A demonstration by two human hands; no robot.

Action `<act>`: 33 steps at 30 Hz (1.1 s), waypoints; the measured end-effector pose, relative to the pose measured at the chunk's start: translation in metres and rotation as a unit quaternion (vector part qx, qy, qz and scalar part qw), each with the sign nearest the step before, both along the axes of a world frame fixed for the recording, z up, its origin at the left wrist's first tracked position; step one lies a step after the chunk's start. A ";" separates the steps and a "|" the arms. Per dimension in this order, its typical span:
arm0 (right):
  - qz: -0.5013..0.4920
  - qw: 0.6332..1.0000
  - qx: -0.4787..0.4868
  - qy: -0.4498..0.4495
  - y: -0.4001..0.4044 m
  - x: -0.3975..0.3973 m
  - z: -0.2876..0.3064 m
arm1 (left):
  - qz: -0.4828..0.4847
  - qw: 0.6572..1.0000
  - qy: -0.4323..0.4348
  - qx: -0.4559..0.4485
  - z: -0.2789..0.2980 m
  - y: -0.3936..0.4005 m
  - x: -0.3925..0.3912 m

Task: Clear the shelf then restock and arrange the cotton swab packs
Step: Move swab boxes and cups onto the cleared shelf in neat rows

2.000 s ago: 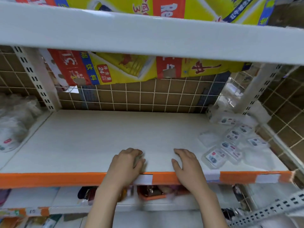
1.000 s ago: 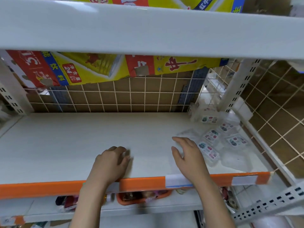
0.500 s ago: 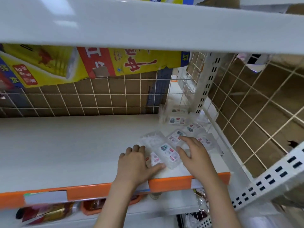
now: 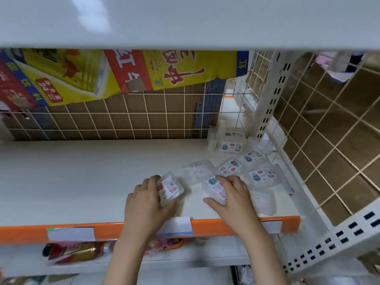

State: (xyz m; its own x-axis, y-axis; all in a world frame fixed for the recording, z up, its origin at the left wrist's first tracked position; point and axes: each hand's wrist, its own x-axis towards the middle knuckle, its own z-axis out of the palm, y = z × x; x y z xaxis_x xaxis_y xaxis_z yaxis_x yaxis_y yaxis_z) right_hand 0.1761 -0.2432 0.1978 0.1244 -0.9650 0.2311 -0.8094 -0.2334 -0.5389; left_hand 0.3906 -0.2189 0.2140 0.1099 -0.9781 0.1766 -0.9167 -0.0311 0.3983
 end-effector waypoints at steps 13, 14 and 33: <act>-0.070 0.997 0.023 0.017 -0.005 0.020 -0.004 | 0.025 0.997 0.054 -0.049 -0.011 0.017 0.029; -0.085 0.996 0.014 0.006 -0.005 0.024 -0.003 | 0.021 0.997 0.058 -0.053 -0.011 0.018 0.033; 0.015 0.997 -0.023 -0.079 0.007 0.281 0.029 | 0.106 0.982 0.102 -0.119 0.016 0.040 0.298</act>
